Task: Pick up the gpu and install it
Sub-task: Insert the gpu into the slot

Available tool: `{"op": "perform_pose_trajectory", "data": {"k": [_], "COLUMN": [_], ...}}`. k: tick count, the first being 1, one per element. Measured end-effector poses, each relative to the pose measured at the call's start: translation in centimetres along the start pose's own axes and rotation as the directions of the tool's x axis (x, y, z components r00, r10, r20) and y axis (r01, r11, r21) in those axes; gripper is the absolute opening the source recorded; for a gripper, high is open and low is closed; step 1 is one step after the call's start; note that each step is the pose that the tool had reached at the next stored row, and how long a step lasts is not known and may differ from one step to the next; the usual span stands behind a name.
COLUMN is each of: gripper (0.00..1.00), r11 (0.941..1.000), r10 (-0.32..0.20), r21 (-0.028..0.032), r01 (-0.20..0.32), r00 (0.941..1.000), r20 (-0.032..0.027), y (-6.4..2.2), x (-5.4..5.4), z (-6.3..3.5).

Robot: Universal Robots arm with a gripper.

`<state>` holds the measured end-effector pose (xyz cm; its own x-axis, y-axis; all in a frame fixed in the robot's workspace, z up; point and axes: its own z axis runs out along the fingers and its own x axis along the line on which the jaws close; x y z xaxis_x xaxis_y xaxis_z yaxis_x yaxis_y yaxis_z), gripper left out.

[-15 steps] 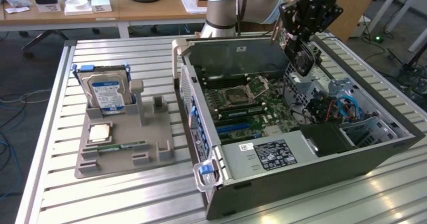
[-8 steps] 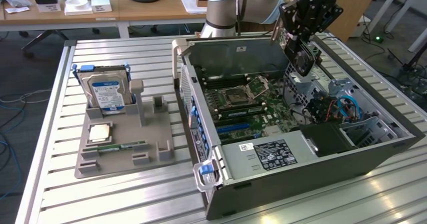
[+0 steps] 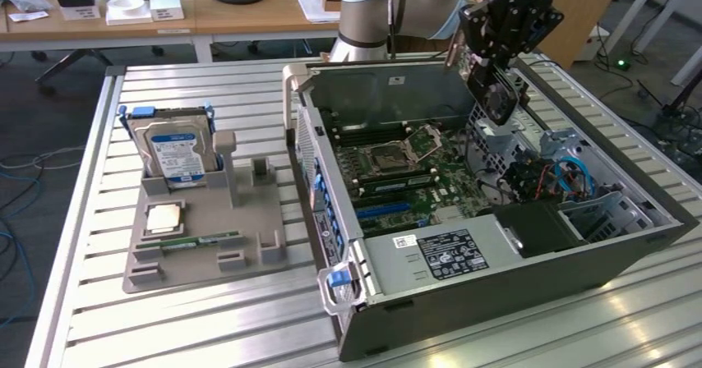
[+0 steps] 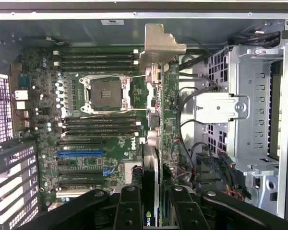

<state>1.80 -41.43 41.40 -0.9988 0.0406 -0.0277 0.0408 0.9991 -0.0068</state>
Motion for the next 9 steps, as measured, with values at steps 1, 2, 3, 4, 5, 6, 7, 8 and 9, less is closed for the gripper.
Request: {"op": "perform_pose_trajectory", "data": {"k": [1,2,3,4,5,6,7,8,9], "gripper": [0.26,0.26,0.26,0.26,0.26,0.26,0.26,0.26,0.26], "r11": [1.0,0.9999,0.9998,0.9997,0.9994,0.9991,0.9986,0.9979,0.9972], "r10": [-0.005,-0.011,-0.018,-0.026,-0.034,-0.043,-0.053,-0.064,-0.075], "r21": [-0.0002,-0.0004,-0.0006,-0.0007,0.0004,0.0028,0.0044,0.0058,0.007], "r01": [0.005,0.011,0.018,0.026,0.034,0.043,0.053,0.064,0.075], "r00": [1.0,0.9999,0.9998,0.9997,0.9994,0.9991,0.9986,0.998,0.9972], "r20": [0.0001,0.0001,0.0002,0.0002,0.0004,0.0004,0.0005,0.0005,0.0005], "y": [0.0,0.0,0.0,0.0,0.0,0.0,-0.01,0.0,0.0], "x": [0.0,0.0,0.0,0.0,0.0,0.0,0.0,0.0,0.01], "z": [0.0,0.01,0.01,0.01,0.01,0.01,0.02,0.02,0.01]}}
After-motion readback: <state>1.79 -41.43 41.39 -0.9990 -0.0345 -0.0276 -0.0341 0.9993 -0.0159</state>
